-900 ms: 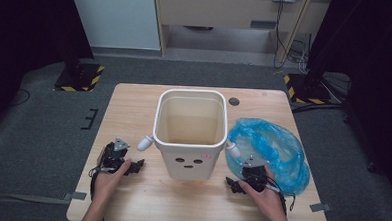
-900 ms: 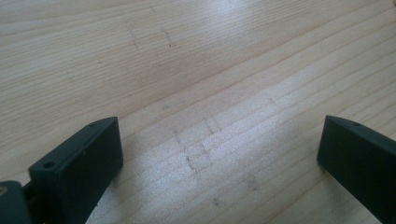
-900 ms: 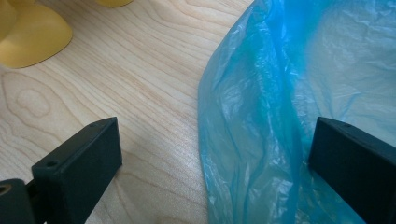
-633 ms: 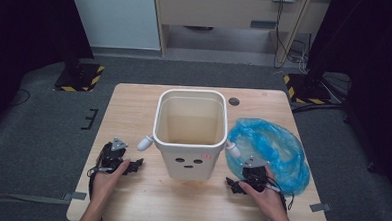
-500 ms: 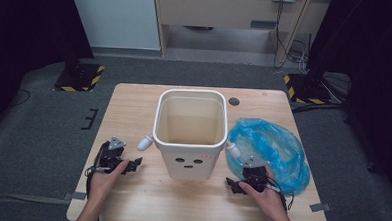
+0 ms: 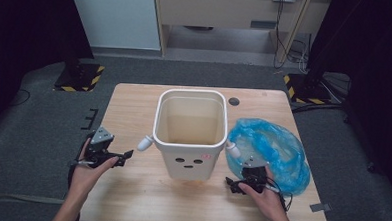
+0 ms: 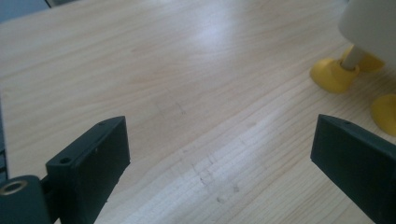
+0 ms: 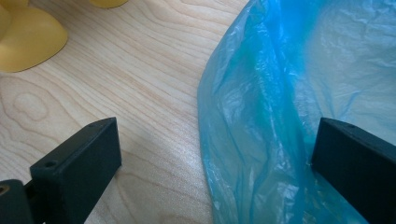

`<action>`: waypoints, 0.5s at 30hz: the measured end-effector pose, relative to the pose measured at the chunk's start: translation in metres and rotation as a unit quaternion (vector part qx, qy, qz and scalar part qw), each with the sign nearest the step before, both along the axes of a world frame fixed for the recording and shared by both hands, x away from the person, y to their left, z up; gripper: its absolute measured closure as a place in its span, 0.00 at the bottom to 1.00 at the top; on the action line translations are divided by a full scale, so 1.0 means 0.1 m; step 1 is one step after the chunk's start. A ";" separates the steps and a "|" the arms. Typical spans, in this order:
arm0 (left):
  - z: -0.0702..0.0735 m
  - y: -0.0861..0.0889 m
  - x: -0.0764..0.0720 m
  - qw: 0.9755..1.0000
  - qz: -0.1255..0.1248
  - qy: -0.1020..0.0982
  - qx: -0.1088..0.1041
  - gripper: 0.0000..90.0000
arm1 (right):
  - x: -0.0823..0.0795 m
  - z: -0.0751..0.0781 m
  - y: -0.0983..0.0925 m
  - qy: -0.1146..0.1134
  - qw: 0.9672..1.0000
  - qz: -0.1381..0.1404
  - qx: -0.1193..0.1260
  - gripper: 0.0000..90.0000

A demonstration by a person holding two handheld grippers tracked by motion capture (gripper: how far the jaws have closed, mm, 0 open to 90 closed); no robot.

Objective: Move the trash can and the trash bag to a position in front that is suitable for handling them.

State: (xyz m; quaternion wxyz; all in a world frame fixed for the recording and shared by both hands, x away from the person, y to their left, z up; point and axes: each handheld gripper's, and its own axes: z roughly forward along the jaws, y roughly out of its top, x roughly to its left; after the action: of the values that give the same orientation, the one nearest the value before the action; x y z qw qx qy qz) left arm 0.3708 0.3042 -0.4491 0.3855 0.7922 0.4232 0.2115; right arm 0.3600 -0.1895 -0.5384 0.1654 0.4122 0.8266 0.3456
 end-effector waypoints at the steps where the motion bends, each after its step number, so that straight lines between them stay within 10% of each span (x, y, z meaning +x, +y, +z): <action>1: 0.05 0.01 0.00 1.000 -0.002 -0.004 0.000 0.04 | 0.00 0.00 0.00 0.000 1.000 0.000 0.000 0.02; 15: 0.60 -0.09 0.17 0.999 -0.036 -0.032 -0.007 0.04 | 0.00 0.00 0.00 -0.001 1.000 -0.002 0.000 0.02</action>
State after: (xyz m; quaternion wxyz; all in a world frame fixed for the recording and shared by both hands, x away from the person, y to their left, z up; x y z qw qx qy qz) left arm 0.3874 0.2951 -0.3893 0.4118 0.7972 0.3833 0.2192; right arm 0.3597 -0.1893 -0.5385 0.1667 0.4137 0.8256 0.3457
